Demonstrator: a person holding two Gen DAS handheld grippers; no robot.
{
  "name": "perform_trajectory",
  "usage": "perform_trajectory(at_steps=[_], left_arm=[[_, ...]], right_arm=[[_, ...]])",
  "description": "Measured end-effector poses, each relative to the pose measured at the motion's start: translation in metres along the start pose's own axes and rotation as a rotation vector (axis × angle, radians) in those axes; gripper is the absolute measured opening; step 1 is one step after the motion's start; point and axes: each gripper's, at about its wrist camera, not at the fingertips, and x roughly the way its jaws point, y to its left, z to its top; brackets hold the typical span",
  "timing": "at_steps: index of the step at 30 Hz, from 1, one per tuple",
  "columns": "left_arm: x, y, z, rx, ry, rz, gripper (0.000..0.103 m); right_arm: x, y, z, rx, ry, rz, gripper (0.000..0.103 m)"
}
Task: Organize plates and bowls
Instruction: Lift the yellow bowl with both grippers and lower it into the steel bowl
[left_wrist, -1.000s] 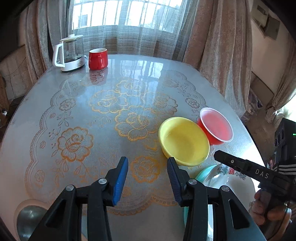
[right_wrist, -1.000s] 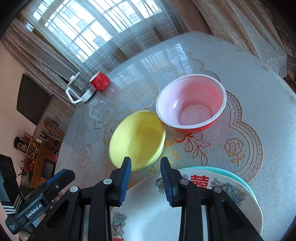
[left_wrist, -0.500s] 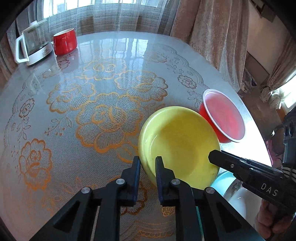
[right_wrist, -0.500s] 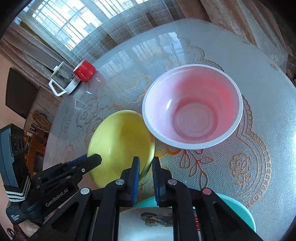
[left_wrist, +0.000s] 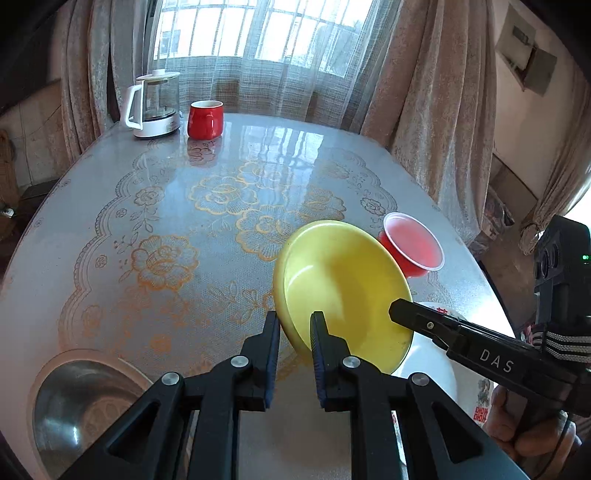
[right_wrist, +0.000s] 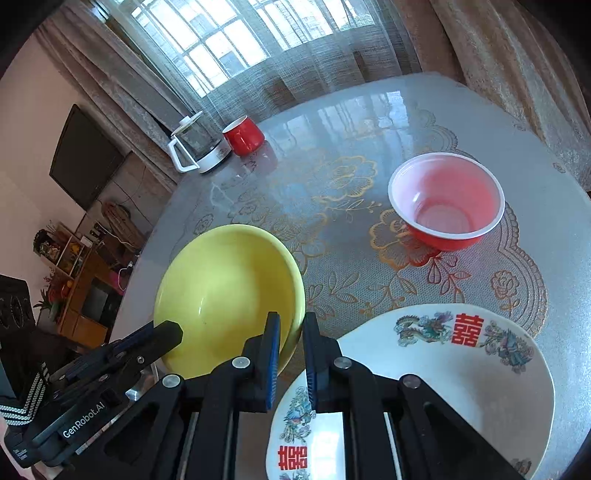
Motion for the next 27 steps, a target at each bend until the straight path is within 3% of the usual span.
perform_trajectory(at_steps=[27], left_arm=[[-0.108,0.102,-0.08,-0.183,-0.14,0.087,0.016]], right_arm=[[0.018,0.123,-0.066,-0.17,0.071,0.159,0.012]])
